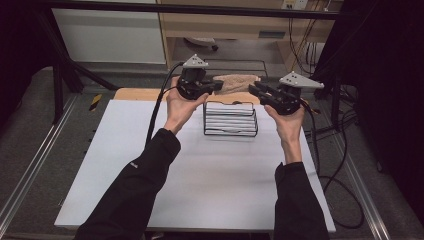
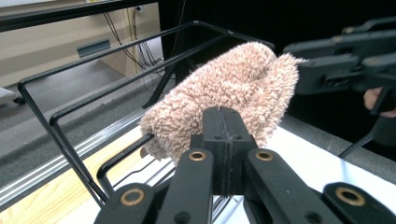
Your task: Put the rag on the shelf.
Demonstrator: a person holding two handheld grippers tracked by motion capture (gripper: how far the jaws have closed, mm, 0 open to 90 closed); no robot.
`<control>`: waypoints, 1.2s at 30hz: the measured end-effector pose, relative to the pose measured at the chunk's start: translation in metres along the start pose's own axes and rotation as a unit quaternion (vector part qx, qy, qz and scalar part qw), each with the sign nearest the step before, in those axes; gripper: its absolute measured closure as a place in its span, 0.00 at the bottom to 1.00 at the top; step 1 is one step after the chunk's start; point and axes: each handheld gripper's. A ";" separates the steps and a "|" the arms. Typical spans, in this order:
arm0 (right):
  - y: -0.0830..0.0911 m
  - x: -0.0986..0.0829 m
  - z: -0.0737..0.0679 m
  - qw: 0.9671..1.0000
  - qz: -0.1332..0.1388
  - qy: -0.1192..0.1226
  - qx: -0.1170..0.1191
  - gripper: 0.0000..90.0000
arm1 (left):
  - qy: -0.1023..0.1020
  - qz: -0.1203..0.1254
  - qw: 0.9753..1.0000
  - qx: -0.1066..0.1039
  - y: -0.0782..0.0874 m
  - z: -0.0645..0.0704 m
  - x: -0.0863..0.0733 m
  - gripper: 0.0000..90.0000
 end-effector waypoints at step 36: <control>0.011 -0.023 -0.006 0.999 -0.032 -0.043 0.006 0.69 | -0.007 -0.026 1.000 0.012 0.016 -0.004 -0.039 0.77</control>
Point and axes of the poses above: each handheld gripper's, and its own axes: y roughly backward along the jaws, x roughly out of its top, z roughly to its right, and after that the axes turned 8 degrees about x, right-handed
